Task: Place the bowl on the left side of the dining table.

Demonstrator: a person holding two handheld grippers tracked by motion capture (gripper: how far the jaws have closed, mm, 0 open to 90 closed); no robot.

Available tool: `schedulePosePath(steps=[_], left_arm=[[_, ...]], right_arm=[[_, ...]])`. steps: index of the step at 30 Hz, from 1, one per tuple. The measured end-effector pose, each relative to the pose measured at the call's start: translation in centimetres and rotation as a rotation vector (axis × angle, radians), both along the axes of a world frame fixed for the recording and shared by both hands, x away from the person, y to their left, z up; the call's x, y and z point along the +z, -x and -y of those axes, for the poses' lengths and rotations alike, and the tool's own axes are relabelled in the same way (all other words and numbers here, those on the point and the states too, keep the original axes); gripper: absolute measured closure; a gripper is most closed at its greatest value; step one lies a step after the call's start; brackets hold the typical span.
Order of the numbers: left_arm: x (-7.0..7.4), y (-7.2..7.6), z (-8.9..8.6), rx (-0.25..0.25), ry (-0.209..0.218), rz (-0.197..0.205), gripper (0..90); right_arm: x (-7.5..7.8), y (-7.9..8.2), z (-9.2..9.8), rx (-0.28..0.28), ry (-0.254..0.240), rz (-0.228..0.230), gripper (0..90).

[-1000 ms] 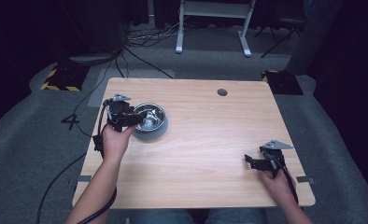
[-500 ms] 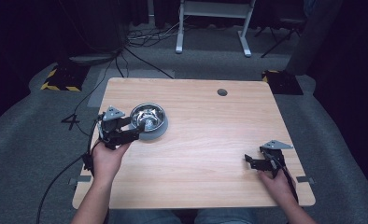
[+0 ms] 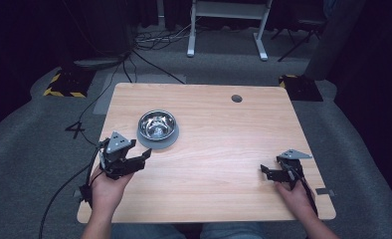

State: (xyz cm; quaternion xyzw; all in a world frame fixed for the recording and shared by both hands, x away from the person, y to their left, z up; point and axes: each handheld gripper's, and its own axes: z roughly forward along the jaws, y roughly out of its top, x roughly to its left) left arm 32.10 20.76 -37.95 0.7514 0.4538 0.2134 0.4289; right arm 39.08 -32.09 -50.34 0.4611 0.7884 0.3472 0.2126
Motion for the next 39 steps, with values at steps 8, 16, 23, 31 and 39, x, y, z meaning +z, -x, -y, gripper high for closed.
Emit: schedulePosePath(steps=[8, 16, 23, 31, 39], left_arm=[[-0.8, 2.1, -0.3, -0.036, -0.025, -0.012, 36.5], [-2.3, 2.5, -0.9, -0.026, -0.036, -0.067, 36.1], [-3.7, 2.7, -1.8, -0.009, -0.044, -0.112, 35.7], [-5.9, 1.7, -2.2, -0.031, -0.074, -0.229, 34.4], [-7.9, 0.8, -2.7, -0.018, -0.139, -0.326, 33.4]], right_arm=[[0.0, 0.0, 0.0, -0.001, -0.002, -0.001, 19.2], [0.0, 0.0, 0.0, 0.001, 0.0, 0.0, 19.2], [0.0, 0.0, 0.0, -0.001, -0.001, -0.001, 19.2], [0.0, 0.0, 0.0, 0.0, -0.001, -0.001, 19.2], [0.0, 0.0, 0.0, -0.001, -0.002, -0.002, 19.2]])
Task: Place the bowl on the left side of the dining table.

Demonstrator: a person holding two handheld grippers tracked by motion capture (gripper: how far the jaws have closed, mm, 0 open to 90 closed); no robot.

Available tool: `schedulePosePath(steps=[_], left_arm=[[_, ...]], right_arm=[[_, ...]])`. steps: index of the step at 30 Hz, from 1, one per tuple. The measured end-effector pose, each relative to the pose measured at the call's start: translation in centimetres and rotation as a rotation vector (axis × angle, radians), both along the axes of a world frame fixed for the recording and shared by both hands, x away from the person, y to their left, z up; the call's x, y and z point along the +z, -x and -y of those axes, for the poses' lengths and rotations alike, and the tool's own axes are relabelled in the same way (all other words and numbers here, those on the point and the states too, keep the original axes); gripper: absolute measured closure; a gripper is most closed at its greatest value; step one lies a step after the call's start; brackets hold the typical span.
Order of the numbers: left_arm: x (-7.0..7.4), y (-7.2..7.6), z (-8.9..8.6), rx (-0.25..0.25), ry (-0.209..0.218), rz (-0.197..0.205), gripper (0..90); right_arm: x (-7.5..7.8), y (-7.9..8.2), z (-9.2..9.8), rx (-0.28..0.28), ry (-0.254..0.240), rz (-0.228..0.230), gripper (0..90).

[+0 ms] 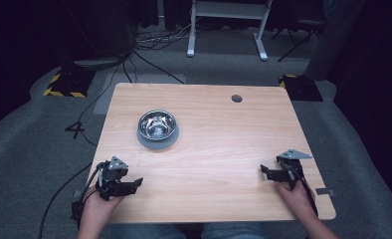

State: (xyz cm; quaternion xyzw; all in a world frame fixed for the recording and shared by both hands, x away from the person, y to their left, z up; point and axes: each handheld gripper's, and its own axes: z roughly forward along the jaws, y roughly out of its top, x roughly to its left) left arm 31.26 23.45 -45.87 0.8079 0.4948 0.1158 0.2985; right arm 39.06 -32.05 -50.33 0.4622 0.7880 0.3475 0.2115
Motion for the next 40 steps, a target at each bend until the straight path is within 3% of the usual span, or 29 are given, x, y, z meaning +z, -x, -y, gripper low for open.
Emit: schedulePosePath(steps=[8, 10, 18, 23, 26, 31, 32, 40], left_arm=[[-1.1, -0.5, -0.3, -0.018, -0.044, -0.045, 31.9], [-1.3, -0.5, -0.3, -0.009, -0.043, -0.034, 31.1], [-2.2, -0.8, -0.4, 0.005, -0.06, -0.072, 27.2], [-2.6, -0.8, 0.0, 0.003, -0.065, -0.036, 24.1], [-3.3, -0.7, 0.3, -0.027, -0.088, 0.02, 17.6], [-4.4, -0.9, 0.4, -0.064, -0.049, 0.081, 0.0], [-4.5, -0.9, 0.3, -0.064, -0.041, 0.095, 0.0], [-4.5, -1.0, 0.3, -0.07, -0.041, 0.099, 0.0]], right_arm=[[0.0, 0.0, 0.0, 0.0, 0.0, 0.0, 19.2], [0.0, 0.0, 0.0, 0.001, 0.001, 0.001, 19.2], [0.0, 0.0, 0.0, 0.0, 0.0, 0.0, 19.2], [0.0, 0.0, 0.0, 0.0, 0.0, -0.001, 19.2], [0.0, 0.0, 0.0, 0.0, 0.0, 0.0, 19.2], [0.0, 0.0, 0.0, 0.0, 0.0, 0.0, 19.2], [0.0, 0.0, 0.0, 0.001, 0.001, 0.002, 19.2], [0.0, 0.0, 0.0, 0.0, -0.001, 0.001, 19.2]])
